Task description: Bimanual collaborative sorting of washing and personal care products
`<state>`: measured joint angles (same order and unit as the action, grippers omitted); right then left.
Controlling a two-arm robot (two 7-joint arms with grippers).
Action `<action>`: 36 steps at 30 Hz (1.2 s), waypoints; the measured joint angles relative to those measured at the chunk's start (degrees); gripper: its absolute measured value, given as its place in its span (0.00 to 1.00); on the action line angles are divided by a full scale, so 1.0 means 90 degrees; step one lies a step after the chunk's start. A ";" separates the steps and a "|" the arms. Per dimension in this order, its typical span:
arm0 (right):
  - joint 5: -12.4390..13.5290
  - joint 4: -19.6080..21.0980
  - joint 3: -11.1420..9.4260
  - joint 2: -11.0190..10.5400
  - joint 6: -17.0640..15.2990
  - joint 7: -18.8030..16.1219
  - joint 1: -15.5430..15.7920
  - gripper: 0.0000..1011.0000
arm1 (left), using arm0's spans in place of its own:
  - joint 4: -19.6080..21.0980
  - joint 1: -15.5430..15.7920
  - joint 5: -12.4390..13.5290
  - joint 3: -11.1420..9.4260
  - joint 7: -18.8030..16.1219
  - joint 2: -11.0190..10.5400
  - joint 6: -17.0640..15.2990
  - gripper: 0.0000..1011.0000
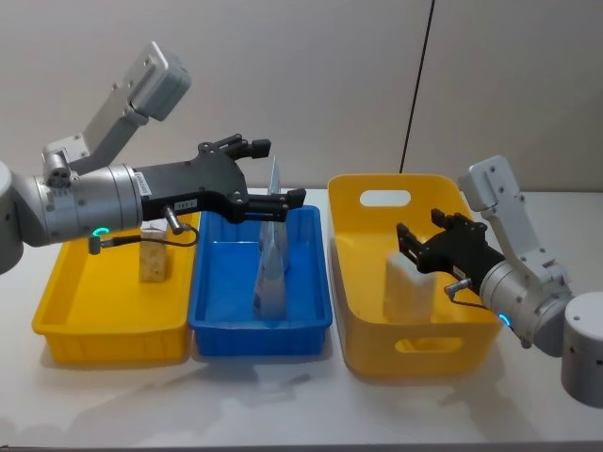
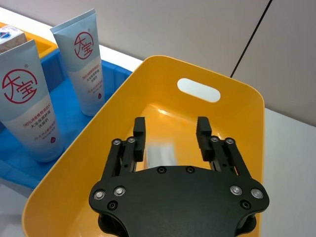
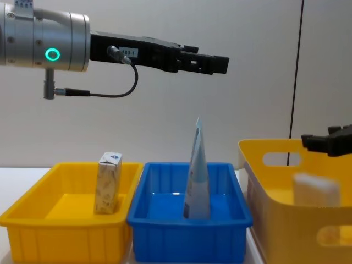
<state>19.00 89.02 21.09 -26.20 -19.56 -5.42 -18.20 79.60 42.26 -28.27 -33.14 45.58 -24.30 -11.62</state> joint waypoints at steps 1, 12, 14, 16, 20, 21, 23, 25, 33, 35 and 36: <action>-0.0004 0.0000 0.0001 0.0001 -0.0002 0.0003 0.0001 0.61 | 0.0000 0.0000 0.0000 0.0000 0.0000 0.0000 0.0000 0.99; -0.0030 0.0004 0.0009 0.0011 -0.0027 0.0035 0.0008 0.92 | 0.0000 0.0000 0.0000 0.0000 0.0000 0.0000 0.0000 0.99; -0.0031 0.0004 0.0010 0.0012 -0.0029 0.0038 0.0009 0.98 | 0.0000 0.0000 0.0001 0.0000 0.0001 0.0000 0.0000 0.99; -0.0032 0.0004 0.0011 0.0013 -0.0031 0.0041 0.0010 0.99 | 0.0000 0.0000 0.0000 0.0000 0.0001 0.0000 0.0000 0.99; -0.0034 0.0004 0.0012 0.0015 -0.0034 0.0044 0.0012 0.99 | 0.0000 0.0000 0.0001 0.0000 0.0001 0.0000 0.0000 0.99; -0.0035 0.0004 0.0012 0.0016 -0.0035 0.0044 0.0012 0.99 | 0.0000 0.0000 0.0000 0.0000 0.0001 0.0000 0.0000 0.99; -0.0036 0.0004 0.0012 0.0017 -0.0036 0.0046 0.0012 0.99 | 0.0000 0.0000 0.0000 0.0001 0.0001 0.0000 0.0000 0.99; -0.0037 0.0004 0.0012 0.0018 -0.0037 0.0047 0.0012 0.99 | 0.0000 0.0000 0.0000 0.0000 0.0001 0.0000 0.0000 0.99; -0.0042 0.0003 0.0012 0.0019 -0.0041 0.0053 0.0013 0.99 | 0.0000 0.0000 0.0001 0.0001 0.0001 0.0000 0.0000 0.99; -0.0042 0.0004 0.0012 0.0019 -0.0041 0.0055 0.0012 0.99 | 0.0000 0.0000 0.0000 0.0000 0.0001 0.0000 0.0000 0.99; -0.0042 0.0004 0.0012 0.0019 -0.0041 0.0055 0.0012 0.99 | 0.0000 0.0000 0.0000 0.0001 0.0001 0.0000 0.0000 0.99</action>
<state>18.63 89.05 21.20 -26.02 -19.93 -4.93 -18.09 79.60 42.26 -28.27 -33.13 45.59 -24.29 -11.62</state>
